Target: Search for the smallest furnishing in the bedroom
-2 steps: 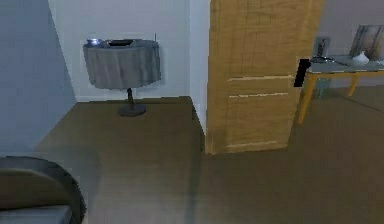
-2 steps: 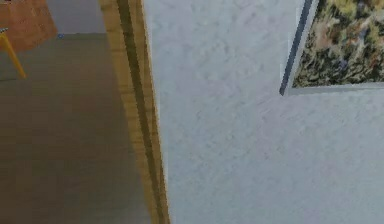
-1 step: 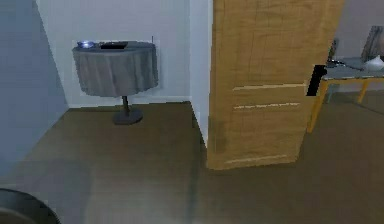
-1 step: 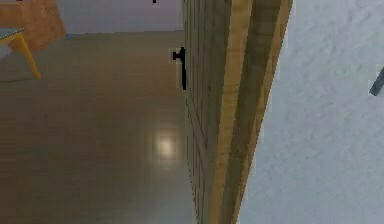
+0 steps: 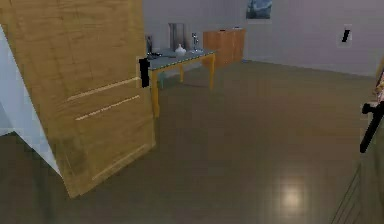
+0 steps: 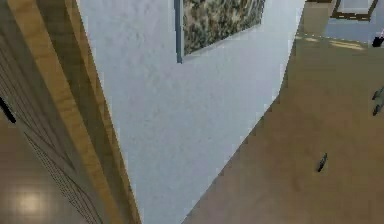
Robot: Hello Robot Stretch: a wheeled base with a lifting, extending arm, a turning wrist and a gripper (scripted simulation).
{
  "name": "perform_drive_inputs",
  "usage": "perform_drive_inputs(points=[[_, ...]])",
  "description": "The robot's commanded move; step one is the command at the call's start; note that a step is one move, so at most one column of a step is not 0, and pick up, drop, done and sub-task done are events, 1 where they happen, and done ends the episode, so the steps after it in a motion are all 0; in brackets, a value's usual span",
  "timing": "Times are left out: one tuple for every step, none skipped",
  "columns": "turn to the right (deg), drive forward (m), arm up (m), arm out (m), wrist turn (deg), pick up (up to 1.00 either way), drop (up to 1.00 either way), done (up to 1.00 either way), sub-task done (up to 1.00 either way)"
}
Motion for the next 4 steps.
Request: perform_drive_inputs(points=[[0.0,1.0,0.0,0.0,0.0,0.0,0.0,0.0,0.0],[18.0,0.0,0.0,0.0,0.0,0.0,0.0,0.0,0.0],[0.0,0.1,0.0,0.0,0.0,0.0,0.0,0.0,0.0],[33.0,0.0,0.0,0.0,0.0,0.0,0.0,0.0,0.0]])
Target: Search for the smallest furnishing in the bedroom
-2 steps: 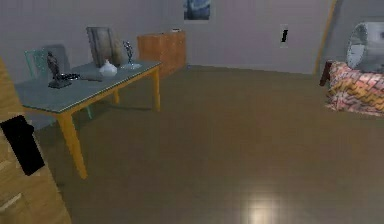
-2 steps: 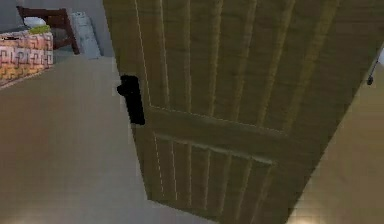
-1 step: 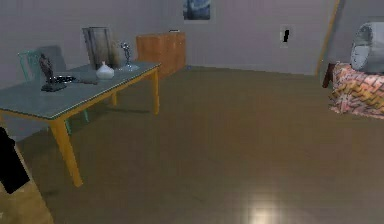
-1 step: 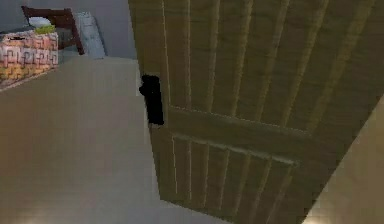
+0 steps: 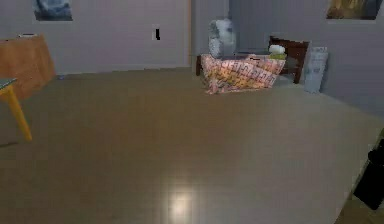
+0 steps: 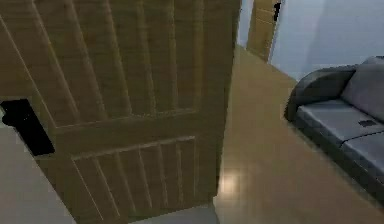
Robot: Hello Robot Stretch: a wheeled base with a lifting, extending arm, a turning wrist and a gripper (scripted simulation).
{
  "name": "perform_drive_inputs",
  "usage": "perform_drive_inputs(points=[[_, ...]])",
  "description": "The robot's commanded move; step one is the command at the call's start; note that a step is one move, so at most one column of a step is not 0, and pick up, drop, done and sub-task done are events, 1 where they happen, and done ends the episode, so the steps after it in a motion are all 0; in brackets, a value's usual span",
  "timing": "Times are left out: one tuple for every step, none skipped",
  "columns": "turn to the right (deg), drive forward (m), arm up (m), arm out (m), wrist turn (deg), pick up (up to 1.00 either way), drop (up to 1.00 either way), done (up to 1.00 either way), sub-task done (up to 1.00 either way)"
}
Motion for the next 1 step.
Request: perform_drive_inputs(points=[[0.0,1.0,0.0,0.0,0.0,0.0,0.0,0.0,0.0]])
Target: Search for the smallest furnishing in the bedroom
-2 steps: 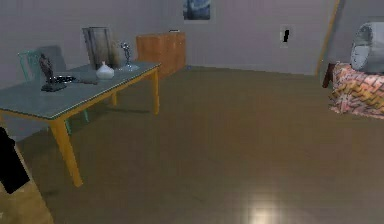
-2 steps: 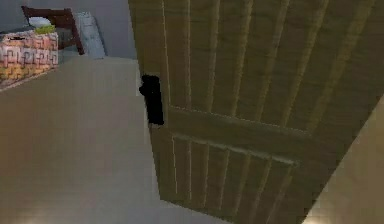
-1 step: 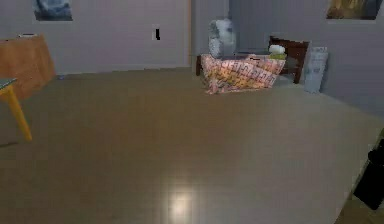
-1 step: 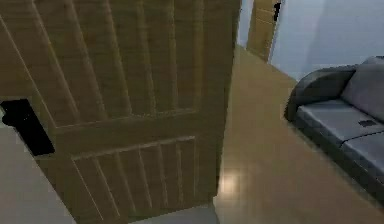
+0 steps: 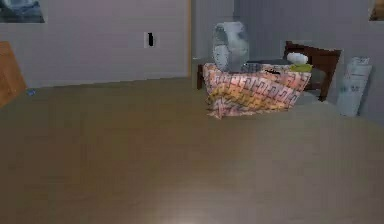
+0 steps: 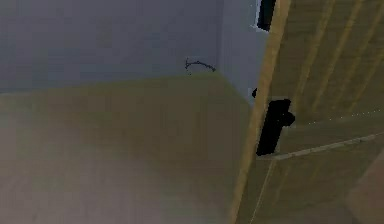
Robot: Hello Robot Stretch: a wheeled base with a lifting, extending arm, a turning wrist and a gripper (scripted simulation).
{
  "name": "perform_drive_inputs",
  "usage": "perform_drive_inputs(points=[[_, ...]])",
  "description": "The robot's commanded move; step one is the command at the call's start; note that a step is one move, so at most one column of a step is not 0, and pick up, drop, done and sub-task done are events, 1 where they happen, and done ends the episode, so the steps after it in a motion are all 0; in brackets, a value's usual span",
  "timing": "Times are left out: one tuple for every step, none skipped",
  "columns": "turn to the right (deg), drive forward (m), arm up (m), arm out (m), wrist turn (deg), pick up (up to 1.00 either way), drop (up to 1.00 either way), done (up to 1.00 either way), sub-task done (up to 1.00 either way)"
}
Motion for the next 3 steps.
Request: perform_drive_inputs(points=[[0.0,1.0,0.0,0.0,0.0,0.0,0.0,0.0,0.0],[0.0,1.0,0.0,0.0,0.0,0.0,0.0,0.0,0.0],[0.0,0.2,0.0,0.0,0.0,0.0,0.0,0.0,0.0]])
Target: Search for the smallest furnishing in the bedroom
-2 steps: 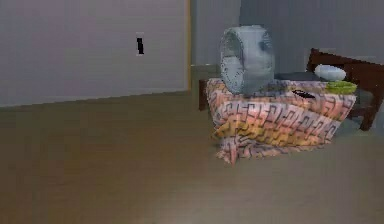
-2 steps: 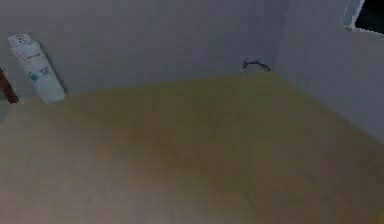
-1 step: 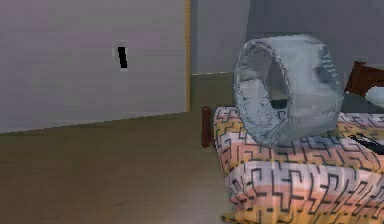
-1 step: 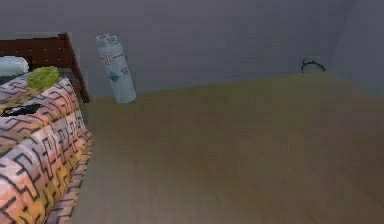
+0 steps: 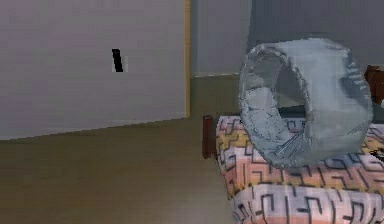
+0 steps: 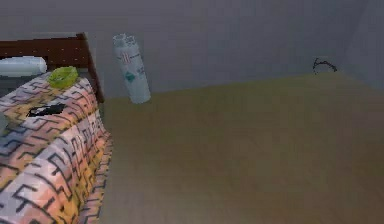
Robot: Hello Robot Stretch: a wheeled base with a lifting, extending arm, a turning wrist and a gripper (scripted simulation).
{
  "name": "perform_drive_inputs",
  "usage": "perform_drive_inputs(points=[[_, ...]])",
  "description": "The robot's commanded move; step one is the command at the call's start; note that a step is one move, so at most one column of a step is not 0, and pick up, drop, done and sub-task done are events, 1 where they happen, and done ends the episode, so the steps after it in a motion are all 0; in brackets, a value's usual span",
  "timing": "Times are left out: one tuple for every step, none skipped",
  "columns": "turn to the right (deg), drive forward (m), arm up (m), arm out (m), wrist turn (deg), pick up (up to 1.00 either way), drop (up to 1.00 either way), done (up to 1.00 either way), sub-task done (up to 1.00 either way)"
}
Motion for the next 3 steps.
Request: perform_drive_inputs(points=[[-45.0,0.0,0.0,0.0,0.0,0.0,0.0,0.0,0.0],[-45.0,0.0,0.0,0.0,0.0,0.0,0.0,0.0,0.0],[-9.0,0.0,0.0,0.0,0.0,0.0,0.0,0.0,0.0]])
